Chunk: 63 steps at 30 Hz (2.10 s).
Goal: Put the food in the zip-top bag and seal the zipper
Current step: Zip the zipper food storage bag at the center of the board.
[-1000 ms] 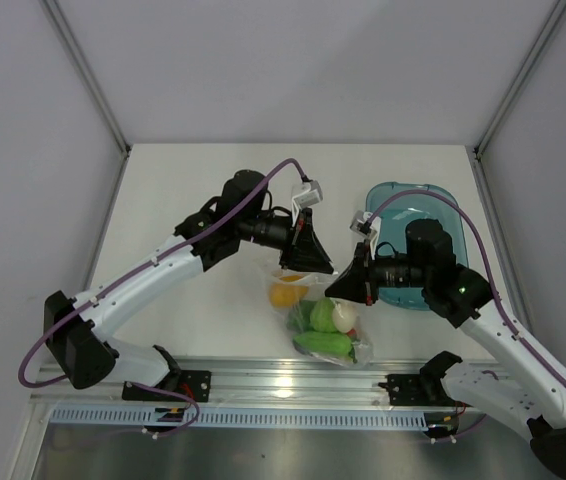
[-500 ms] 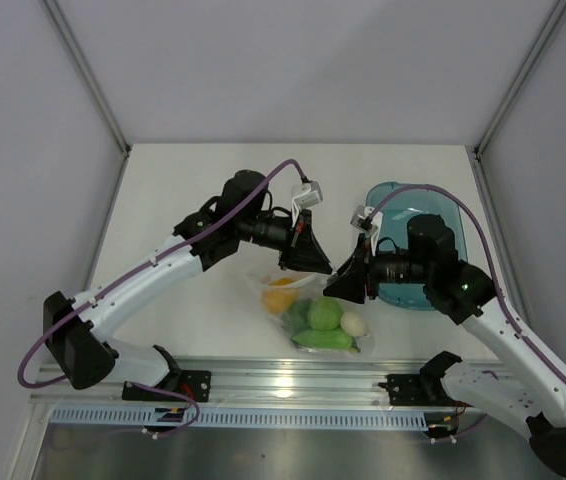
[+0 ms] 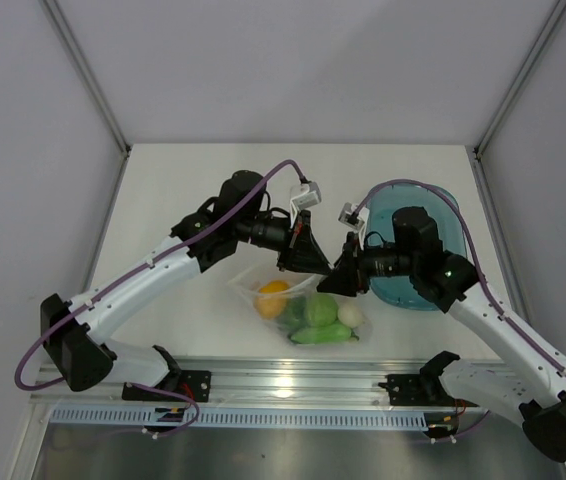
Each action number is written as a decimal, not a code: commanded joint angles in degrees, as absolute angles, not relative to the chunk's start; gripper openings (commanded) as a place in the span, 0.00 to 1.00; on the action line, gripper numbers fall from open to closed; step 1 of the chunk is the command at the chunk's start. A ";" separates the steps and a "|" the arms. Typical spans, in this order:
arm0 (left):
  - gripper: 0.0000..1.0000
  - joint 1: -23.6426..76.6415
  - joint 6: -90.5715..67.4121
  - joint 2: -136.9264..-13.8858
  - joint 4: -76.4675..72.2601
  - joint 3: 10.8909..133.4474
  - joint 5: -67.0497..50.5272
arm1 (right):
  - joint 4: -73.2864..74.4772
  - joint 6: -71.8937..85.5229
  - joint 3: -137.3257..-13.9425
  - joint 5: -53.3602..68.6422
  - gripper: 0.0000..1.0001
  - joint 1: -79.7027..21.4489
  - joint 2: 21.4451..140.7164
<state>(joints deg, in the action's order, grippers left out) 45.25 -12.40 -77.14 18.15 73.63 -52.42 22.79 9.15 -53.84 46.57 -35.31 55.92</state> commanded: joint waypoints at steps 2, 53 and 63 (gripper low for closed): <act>0.00 45.70 -11.16 -74.71 16.61 73.74 -54.75 | 19.25 8.70 -57.22 49.30 0.27 -35.59 57.74; 0.01 43.42 -12.48 -70.14 17.93 70.84 -57.13 | 27.94 3.87 -63.01 55.98 0.25 -34.80 62.48; 0.01 43.33 -11.43 -70.84 19.25 71.72 -57.22 | 30.84 1.32 -63.46 57.74 0.20 -35.42 64.60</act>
<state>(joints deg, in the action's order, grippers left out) 43.00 -11.92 -72.55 22.55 68.90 -54.22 27.70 3.92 -61.91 58.26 -34.89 63.37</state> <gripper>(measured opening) 0.075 0.249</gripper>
